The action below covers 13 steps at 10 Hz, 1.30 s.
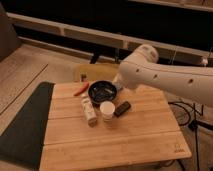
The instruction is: Place the eraser in the ceramic cup
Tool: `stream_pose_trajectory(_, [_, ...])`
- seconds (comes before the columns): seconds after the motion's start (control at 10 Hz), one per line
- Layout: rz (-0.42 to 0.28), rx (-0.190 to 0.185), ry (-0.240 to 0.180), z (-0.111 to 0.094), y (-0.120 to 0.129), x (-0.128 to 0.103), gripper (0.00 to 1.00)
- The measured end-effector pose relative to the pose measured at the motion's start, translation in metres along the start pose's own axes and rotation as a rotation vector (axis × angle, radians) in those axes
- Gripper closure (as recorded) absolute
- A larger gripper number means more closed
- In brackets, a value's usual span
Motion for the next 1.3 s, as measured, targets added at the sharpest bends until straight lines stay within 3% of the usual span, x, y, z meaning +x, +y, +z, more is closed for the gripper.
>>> stream_pose_trajectory(0.1, [0.098,-0.002,-0.003,0.012,-0.022,-0.014,0.35])
stream_pose_trajectory(0.2, [0.151,0.015,-0.002,0.021,-0.04,-0.018,0.35])
stream_pose_trajectory(0.8, [0.156,0.018,0.008,0.024,-0.037,-0.015,0.35])
stream_pose_trajectory(1.0, [0.195,0.104,0.08,0.054,-0.067,0.003,0.35])
stream_pose_trajectory(1.1, [0.198,0.133,0.106,0.065,-0.075,0.012,0.35])
stream_pose_trajectory(1.2, [0.198,0.134,0.108,0.066,-0.075,0.013,0.35])
stream_pose_trajectory(1.3, [0.203,0.17,0.135,0.078,-0.084,0.02,0.35])
